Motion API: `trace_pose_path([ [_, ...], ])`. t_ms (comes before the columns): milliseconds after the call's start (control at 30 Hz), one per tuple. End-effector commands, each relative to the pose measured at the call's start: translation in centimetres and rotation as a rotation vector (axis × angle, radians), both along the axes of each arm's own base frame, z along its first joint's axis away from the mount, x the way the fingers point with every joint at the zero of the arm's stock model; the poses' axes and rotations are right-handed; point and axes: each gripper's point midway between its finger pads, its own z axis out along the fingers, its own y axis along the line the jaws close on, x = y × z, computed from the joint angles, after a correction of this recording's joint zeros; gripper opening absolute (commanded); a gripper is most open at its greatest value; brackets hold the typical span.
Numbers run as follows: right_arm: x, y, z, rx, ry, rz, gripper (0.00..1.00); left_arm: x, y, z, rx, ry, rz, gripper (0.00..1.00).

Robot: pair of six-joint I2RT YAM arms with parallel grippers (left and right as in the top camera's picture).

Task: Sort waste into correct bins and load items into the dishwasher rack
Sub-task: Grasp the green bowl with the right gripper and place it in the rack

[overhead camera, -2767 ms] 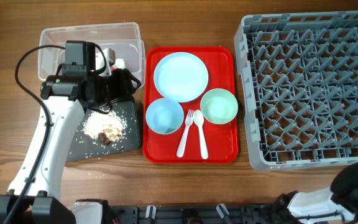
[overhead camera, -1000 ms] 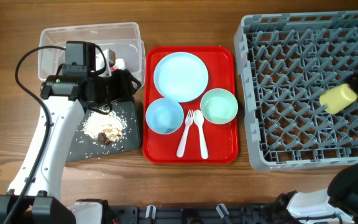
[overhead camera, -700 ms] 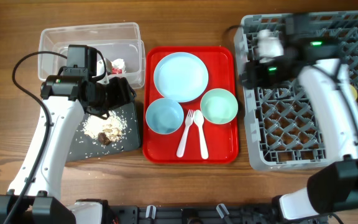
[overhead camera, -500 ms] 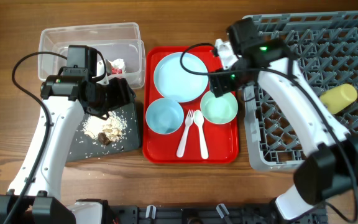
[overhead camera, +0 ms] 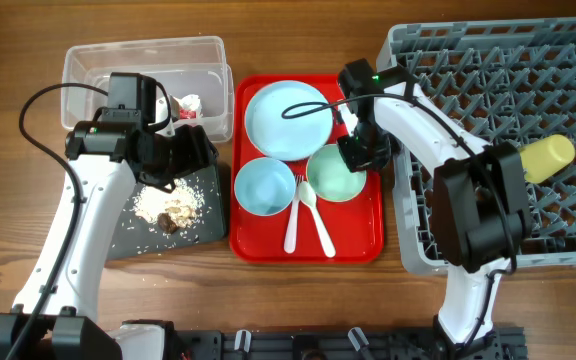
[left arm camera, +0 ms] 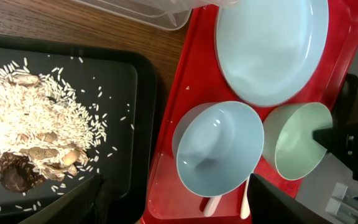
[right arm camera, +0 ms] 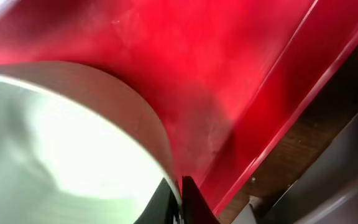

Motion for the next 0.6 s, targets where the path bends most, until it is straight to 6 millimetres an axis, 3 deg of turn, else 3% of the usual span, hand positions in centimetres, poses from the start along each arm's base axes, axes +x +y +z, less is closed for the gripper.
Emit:
trace_pose_path([
  [0,0.7,-0.6,1.1,-0.026,-0.047,-0.036,0.04,0.0,0.3,0.5,0.011,-0.021,-0.002,0.72],
  [100,2.2,-1.5,5.9,-0.004,-0.202,-0.059,0.04,0.0,0.3,0.5,0.011,-0.019,-0.001,0.71],
  [167,4.0,-3.5,12.0,0.011,-0.417,-0.109,0.04,0.0,0.3,0.5,0.011,-0.019,-0.001,0.72],
  [267,6.7,-9.9,21.8,-0.063,-0.796,-0.266,0.04,0.0,0.3,0.5,0.011,-0.02,-0.002,0.72],
  [333,7.9,-15.1,26.4,-0.177,-0.986,-0.383,0.04,0.0,0.3,0.5,0.011,-0.02,-0.002,0.72],
  [433,9.6,-21.5,29.3,-0.356,-1.11,-0.397,0.04,0.1,0.3,0.5,0.011,-0.023,-0.002,0.72],
  [533,11.0,-28.5,30.0,-0.531,-1.165,-0.47,0.04,0.2,0.3,0.6,0.011,-0.03,-0.002,0.73],
  [567,11.3,-30.0,29.7,-0.576,-1.158,-0.473,0.04,0.3,0.3,0.6,0.011,-0.032,-0.001,0.73],
])
